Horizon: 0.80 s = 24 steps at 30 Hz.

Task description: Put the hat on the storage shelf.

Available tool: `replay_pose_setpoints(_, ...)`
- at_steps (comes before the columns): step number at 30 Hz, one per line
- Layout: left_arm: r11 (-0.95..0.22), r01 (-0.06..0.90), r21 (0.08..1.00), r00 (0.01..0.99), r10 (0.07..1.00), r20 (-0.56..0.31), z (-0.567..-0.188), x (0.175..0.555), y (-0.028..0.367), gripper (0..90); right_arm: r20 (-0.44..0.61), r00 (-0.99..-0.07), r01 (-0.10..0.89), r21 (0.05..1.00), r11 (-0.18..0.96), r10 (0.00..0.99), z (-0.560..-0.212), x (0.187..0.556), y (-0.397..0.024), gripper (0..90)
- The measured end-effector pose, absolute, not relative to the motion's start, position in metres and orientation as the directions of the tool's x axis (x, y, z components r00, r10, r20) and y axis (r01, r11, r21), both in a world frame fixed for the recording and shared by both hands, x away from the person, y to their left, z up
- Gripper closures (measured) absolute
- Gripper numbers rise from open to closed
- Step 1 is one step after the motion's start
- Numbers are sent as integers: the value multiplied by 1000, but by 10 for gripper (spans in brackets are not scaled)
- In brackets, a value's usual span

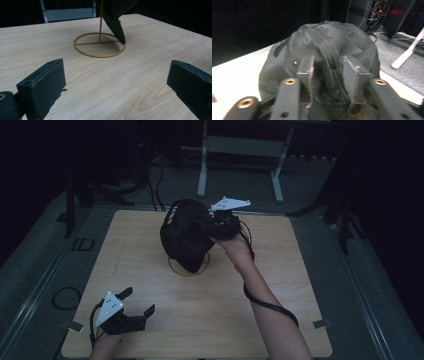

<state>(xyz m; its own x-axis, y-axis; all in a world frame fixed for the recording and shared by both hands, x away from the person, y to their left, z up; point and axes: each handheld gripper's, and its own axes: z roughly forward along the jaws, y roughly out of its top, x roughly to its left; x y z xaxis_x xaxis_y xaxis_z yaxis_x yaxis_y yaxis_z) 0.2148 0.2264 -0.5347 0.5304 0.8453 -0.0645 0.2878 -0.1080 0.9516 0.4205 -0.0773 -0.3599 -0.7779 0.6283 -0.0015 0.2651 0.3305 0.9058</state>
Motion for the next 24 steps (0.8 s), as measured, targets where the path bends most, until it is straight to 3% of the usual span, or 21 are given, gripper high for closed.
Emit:
replay_pose_setpoints(14,-104,290,951,527,847,-68,-535,216,226,25,8,-777,270,907,322,629,-358,414,-90,375)
replay_pose_setpoints(20,-105,292,951,527,847,-68,-535,216,225,25,18,-785,264,914,309,619,-361,410,-95,262)
replay_pose_setpoints(22,-106,293,950,528,847,-68,-535,216,225,25,13,-801,248,917,312,599,-362,407,-97,178)
replay_pose_setpoints(24,-107,292,950,530,845,-67,-536,216,225,25,8,-802,245,917,316,598,-364,405,-99,167)
